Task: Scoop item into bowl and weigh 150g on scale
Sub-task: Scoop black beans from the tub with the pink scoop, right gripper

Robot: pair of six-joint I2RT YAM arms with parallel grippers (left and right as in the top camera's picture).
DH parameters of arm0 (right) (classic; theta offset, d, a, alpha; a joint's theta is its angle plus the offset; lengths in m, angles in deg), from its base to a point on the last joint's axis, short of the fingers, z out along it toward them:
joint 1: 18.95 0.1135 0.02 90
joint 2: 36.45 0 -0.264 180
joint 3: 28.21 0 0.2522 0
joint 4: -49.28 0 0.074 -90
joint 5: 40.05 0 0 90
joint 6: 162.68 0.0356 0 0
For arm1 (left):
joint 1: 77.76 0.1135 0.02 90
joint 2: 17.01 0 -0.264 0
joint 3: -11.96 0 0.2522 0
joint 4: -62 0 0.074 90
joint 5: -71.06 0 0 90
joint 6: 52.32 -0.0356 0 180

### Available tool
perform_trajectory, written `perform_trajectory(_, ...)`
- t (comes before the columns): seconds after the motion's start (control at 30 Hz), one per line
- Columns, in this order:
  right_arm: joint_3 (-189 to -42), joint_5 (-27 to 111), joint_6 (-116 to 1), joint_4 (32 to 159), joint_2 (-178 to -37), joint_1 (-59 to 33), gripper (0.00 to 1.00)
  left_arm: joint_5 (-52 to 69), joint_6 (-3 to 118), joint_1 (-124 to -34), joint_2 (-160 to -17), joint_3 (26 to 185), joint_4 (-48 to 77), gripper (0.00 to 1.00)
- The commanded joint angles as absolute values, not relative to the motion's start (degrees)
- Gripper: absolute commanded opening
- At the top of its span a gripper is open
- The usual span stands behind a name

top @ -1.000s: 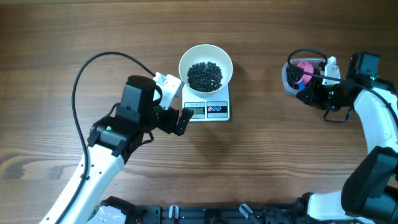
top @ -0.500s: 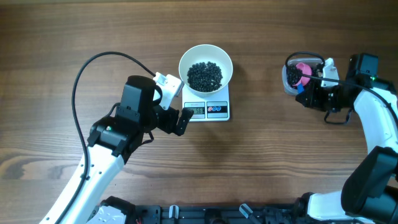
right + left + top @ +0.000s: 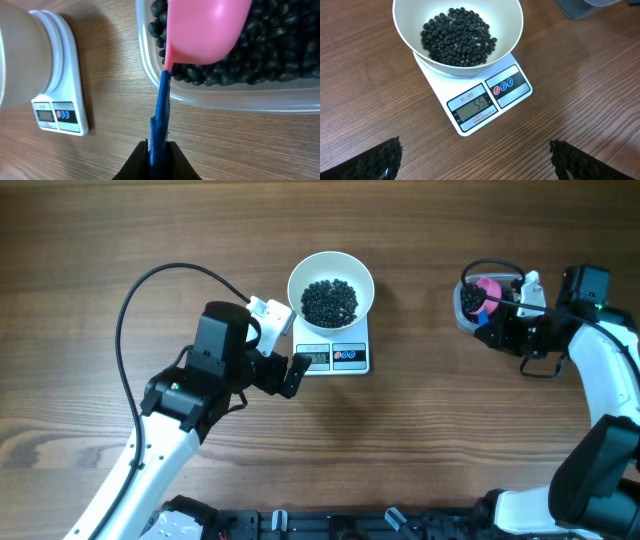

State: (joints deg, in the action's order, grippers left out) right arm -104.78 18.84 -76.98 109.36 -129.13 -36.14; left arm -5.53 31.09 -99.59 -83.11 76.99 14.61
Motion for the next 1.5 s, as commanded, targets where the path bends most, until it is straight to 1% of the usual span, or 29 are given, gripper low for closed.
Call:
perform_trajectory(0.0,-104.08,15.16,-76.52,109.54,-129.9,-35.86,0.04,-5.02,30.43,-99.79,-83.55,76.71,14.59,1.0)
perform_trajectory(0.23,-104.08,15.1,-72.47,109.36,-129.92,-35.86,0.04,-5.02,30.43,-99.79,-83.55,76.71,14.59,1.0)
perform_trajectory(0.77,-104.08,15.1,-72.41,107.86,-129.92,-35.88,0.04,-5.02,30.43,-99.79,-83.55,76.71,14.59,1.0)
perform_trajectory(0.9,-104.08,15.12,-72.43,110.3,-129.9,-35.88,0.04,-5.02,30.43,-99.79,-83.55,76.71,14.57,1.0)
perform_trajectory(1.47,-104.08,12.76,-71.16,107.97,-129.9,-35.92,0.04,-5.05,30.43,-99.79,-83.55,76.71,14.59,1.0)
